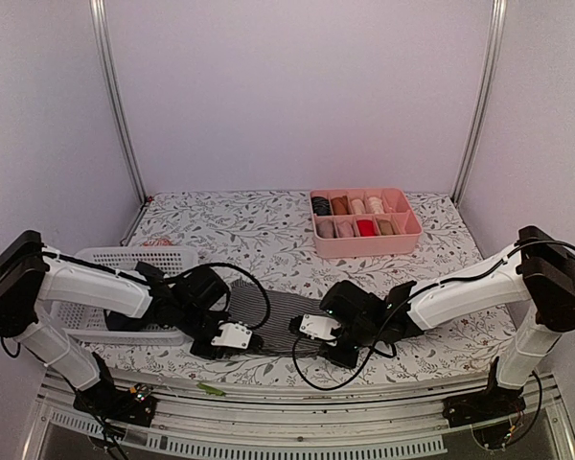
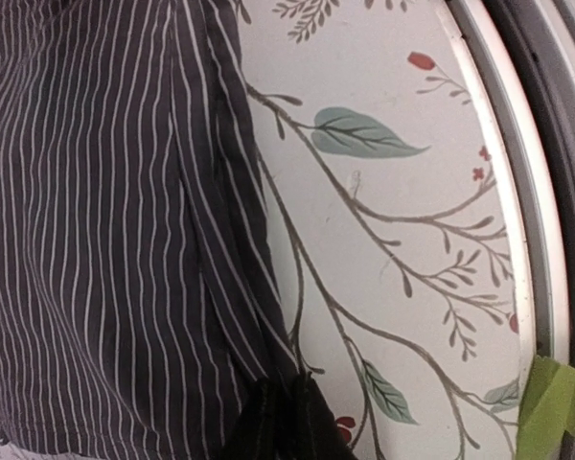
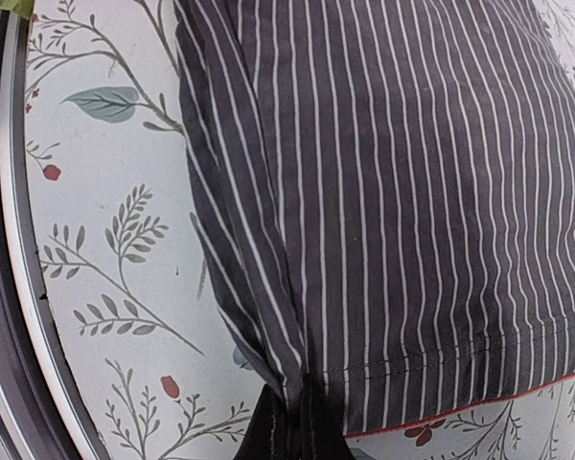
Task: Roll the underwear
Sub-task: Pick up the underwear from the center of the board.
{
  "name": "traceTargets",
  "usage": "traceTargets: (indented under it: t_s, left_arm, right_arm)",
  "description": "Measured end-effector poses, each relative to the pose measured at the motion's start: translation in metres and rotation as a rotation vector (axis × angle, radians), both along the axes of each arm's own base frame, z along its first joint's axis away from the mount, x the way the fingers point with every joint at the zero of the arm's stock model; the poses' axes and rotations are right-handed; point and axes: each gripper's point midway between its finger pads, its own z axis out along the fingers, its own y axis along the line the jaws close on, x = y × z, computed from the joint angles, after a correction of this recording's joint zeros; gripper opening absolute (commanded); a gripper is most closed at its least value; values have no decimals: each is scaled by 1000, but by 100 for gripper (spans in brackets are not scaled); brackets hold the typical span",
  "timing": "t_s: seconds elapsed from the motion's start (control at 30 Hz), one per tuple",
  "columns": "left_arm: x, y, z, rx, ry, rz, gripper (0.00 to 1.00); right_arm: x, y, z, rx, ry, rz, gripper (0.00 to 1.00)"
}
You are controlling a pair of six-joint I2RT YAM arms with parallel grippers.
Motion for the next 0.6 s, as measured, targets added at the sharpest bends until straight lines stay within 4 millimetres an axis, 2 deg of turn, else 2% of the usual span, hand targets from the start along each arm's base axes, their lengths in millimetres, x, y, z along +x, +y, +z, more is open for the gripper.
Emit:
traceTargets:
  t_s: [0.03,0.33,0.6]
  left_arm:
    - [0,0,0,2,-4,-1,0]
    - [-12,9,4,33,38,-22,0]
    - [-19,2,27,2,73,-48,0]
  right_arm:
    - [0,0,0,0,1,0,0]
    - [-15,-5,3,-3,76,15,0]
    - [-32,-9,11,4,152,27,0]
